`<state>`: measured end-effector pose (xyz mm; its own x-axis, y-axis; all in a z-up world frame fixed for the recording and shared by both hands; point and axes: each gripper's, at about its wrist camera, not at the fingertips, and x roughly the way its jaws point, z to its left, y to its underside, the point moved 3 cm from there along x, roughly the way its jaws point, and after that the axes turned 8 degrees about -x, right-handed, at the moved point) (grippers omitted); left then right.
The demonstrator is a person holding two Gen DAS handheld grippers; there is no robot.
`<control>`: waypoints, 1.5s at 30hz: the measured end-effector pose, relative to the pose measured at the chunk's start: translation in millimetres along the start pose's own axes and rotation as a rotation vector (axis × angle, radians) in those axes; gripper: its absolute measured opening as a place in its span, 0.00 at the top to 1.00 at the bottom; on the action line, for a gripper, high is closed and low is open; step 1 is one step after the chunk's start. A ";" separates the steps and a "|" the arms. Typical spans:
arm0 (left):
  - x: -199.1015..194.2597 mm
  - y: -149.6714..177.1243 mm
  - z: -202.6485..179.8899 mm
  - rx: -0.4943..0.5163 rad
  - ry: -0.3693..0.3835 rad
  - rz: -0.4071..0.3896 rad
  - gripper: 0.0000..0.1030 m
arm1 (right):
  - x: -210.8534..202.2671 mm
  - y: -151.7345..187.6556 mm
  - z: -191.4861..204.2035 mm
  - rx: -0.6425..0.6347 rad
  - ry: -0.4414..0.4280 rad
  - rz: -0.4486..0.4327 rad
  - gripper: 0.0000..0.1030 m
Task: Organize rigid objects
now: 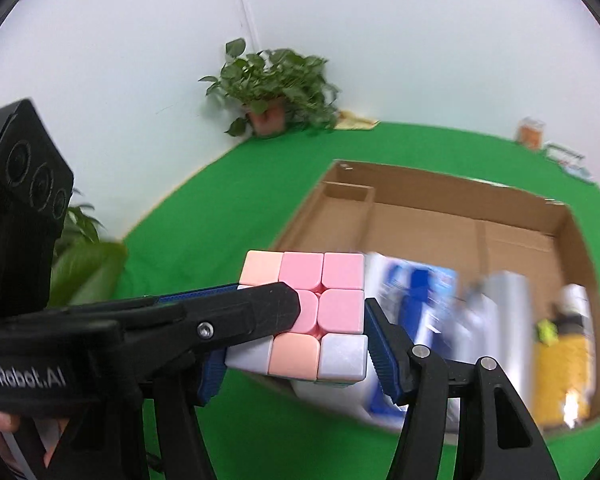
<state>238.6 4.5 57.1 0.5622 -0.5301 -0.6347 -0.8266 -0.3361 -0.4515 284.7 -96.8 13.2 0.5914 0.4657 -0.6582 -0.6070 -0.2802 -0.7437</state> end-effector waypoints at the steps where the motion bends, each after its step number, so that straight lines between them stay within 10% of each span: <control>1: 3.6 -6.4 5.1 -0.005 -0.013 0.002 0.62 | 12.6 -7.0 -0.1 0.004 -0.018 0.008 0.43; 9: 32.7 -27.5 47.0 -0.051 -0.106 0.040 0.62 | 97.1 -13.4 -10.9 0.084 -0.130 0.124 0.40; 13: 9.7 -22.1 30.8 0.021 -0.224 -0.104 0.40 | 74.6 -8.9 -17.1 0.064 -0.103 0.057 0.06; 15: -10.9 -8.2 8.7 0.108 -0.294 -0.230 0.21 | 42.8 -3.2 -24.3 0.034 -0.043 -0.025 0.01; 19: -27.1 34.8 -30.6 0.302 -0.426 -0.395 0.18 | -20.1 35.3 -35.7 -0.026 0.080 -0.090 0.01; 24: -11.4 95.2 -57.0 0.365 -0.430 -0.392 0.18 | -67.3 99.2 -53.3 -0.083 0.250 -0.082 0.01; 45: -2.4 191.5 -103.4 0.350 -0.467 -0.355 0.18 | -162.8 194.1 -82.8 -0.011 0.409 -0.135 0.01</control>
<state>76.3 -139.0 37.0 0.8150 -0.0165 -0.5792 -0.5770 -0.1146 -0.8087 114.5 -296.5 -33.7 0.8284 0.1282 -0.5453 -0.5051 -0.2499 -0.8261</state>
